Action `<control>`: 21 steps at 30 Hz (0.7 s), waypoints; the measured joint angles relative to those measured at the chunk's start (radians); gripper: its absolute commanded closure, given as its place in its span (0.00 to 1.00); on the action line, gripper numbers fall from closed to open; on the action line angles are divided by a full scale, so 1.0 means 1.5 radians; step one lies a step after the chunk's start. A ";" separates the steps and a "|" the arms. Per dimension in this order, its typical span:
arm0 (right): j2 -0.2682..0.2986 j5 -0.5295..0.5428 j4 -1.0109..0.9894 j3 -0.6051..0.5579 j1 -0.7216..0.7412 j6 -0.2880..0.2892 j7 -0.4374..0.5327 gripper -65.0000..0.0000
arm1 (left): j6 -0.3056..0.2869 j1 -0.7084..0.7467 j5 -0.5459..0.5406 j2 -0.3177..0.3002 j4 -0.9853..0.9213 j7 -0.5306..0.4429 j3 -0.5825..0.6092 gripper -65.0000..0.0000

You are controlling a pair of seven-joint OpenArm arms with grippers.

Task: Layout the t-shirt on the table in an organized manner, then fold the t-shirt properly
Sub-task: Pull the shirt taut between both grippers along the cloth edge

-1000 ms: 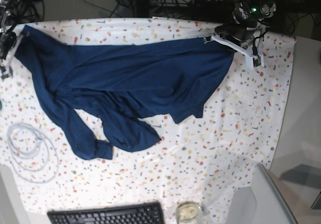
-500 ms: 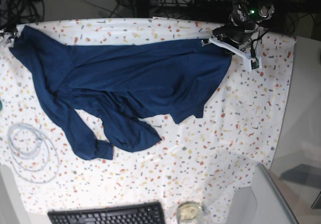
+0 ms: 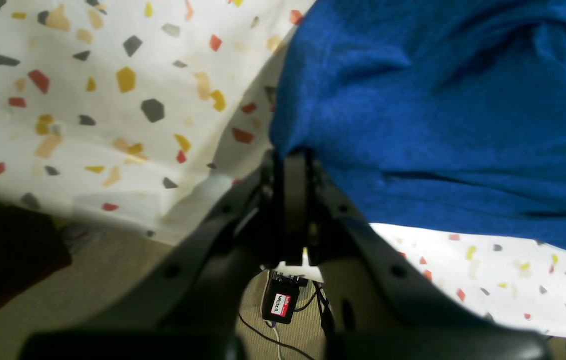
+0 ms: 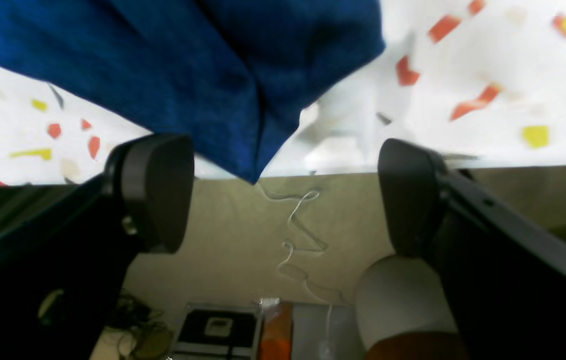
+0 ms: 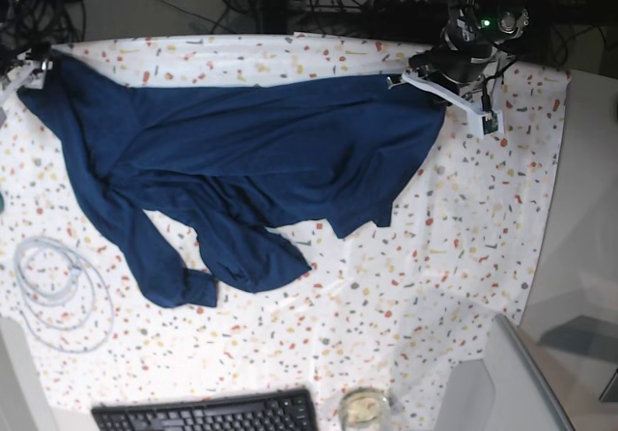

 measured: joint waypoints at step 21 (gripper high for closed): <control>-0.011 0.001 -0.032 -0.105 0.000 0.000 0.056 0.95 | 0.000 0.001 0.000 0.000 -0.001 0.000 0.000 1.00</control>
